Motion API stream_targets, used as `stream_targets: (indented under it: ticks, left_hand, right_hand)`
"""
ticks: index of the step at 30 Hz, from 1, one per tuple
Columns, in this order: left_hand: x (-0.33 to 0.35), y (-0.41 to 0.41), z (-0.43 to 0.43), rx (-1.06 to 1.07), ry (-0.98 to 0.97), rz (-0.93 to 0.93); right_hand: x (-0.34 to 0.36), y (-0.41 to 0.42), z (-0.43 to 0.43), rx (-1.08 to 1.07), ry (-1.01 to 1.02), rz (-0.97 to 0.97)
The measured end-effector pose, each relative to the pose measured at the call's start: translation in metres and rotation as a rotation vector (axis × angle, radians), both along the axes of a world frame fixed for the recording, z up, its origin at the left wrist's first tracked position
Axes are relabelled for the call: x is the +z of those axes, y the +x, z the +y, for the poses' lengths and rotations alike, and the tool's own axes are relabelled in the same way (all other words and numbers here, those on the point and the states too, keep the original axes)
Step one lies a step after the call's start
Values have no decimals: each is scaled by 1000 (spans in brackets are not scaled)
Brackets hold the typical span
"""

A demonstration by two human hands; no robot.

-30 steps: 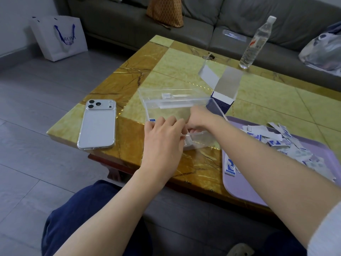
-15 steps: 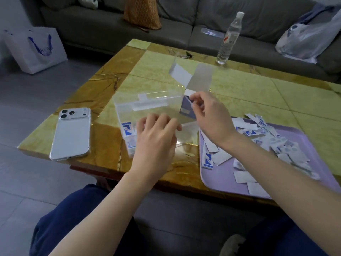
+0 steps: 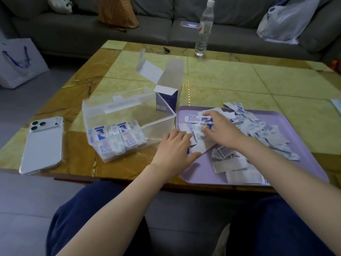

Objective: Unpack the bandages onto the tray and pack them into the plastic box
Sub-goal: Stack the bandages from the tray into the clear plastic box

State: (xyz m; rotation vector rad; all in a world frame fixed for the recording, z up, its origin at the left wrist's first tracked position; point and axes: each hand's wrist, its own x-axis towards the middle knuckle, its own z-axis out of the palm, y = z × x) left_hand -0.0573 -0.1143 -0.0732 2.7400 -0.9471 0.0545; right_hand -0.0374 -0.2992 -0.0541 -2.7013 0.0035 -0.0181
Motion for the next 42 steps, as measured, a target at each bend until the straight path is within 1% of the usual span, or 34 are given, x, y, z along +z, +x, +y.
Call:
stream_targets:
  ticks: [3,7,12,15,17,19,21,23,24,26,28,29,31,33,36,39,42]
  left_hand:
    - [-6,4,-9,6,60,32]
    - [-4,4,-17,-6,8,29]
    - [-2,4,-20,-10,-27,27]
    - [-3,3,-21,11,-2,25]
    - [-4,3,-23,29,5,9]
    - [-4,2,-25,47,4,-3]
    - [-4,1,-26,57,4,-7]
    - [-4,0,-26,66,-2,-9]
    - [-4,0,-26,70,-7,-10]
    - [-5,-1,-25,77,-8,-15]
    - [-5,-2,-25,86,-2,-24]
    - [-5,-2,-26,93,5,-30]
    - [-6,-1,-26,107,20,-40]
    - [-8,-1,-26,122,26,-42]
    - [-9,-1,-26,141,11,-33]
    - [-10,-1,-26,144,3,-19]
    - [-9,0,-25,143,-13,-1]
  right_hand:
    - [1,10,1,5,-9,88]
    - [0,19,0,9,-66,183]
    - [4,22,-2,19,-199,141]
    - [4,22,-3,1,-252,140]
    - [3,22,-3,-23,-217,109]
    - [4,20,-4,-70,-130,62]
    - [7,17,-5,-128,-74,-7]
    - [11,15,-7,-176,-58,-86]
    - [14,13,-7,-193,-74,-123]
    - [16,8,-6,-181,-179,-158]
    - [16,1,-3,-116,-319,-81]
    - [15,-4,-1,-91,-342,-8]
    - [11,-11,2,-59,-316,113]
    - [6,-11,1,-81,-216,139]
    - [2,-5,-1,-201,-41,162]
    - [1,0,3,-260,40,235]
    - [0,5,6,-268,84,287]
